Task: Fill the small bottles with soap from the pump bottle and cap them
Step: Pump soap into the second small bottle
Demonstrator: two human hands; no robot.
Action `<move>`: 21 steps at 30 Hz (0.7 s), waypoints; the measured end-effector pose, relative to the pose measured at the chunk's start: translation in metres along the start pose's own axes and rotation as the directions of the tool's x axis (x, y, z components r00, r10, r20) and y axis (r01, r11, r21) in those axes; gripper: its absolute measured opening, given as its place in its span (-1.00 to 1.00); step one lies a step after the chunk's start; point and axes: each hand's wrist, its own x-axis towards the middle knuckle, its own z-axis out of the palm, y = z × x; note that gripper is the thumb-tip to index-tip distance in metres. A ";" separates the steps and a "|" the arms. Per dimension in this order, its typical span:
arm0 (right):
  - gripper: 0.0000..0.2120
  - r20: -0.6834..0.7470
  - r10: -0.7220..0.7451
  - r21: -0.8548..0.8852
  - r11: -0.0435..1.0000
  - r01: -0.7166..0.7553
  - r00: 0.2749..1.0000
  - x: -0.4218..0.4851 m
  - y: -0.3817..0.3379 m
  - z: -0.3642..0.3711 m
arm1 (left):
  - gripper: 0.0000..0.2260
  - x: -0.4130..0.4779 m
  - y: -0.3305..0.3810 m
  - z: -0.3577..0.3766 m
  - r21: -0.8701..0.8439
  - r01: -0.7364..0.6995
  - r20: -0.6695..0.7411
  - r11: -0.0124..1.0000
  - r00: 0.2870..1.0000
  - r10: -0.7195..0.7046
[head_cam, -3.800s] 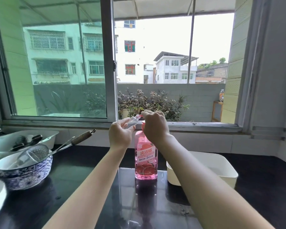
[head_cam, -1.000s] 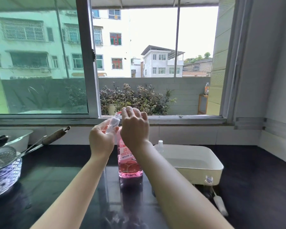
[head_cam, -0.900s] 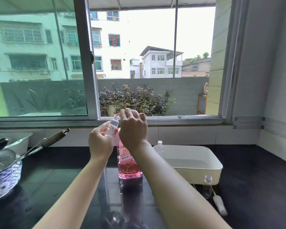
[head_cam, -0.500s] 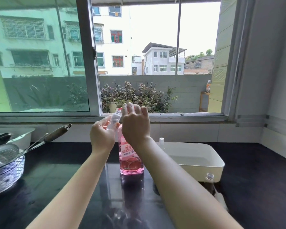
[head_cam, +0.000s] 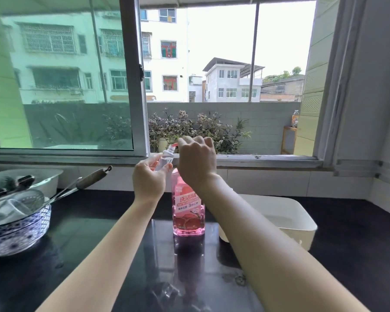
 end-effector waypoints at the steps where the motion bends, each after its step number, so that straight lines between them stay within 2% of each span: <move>1: -0.70 -0.016 0.006 -0.003 1.000 -0.006 1.000 -0.004 0.002 0.005 | -0.62 -0.002 0.000 0.001 -0.010 0.010 0.008 1.000 1.000 -0.009; 5: -0.60 0.008 0.030 0.020 0.999 -0.030 1.000 -0.014 -0.002 0.011 | -0.59 -0.004 -0.004 0.002 -0.013 0.048 0.010 0.999 0.999 -0.048; 14: -0.79 0.001 0.000 0.061 0.998 0.000 1.000 0.005 0.006 -0.009 | -0.60 0.000 0.007 0.001 -0.003 0.013 -0.031 1.000 0.999 -0.013; 21: -0.65 -0.041 0.031 0.015 0.999 -0.031 0.999 -0.008 0.003 0.016 | -0.58 -0.004 -0.002 0.003 -0.014 0.030 0.000 0.999 1.000 -0.030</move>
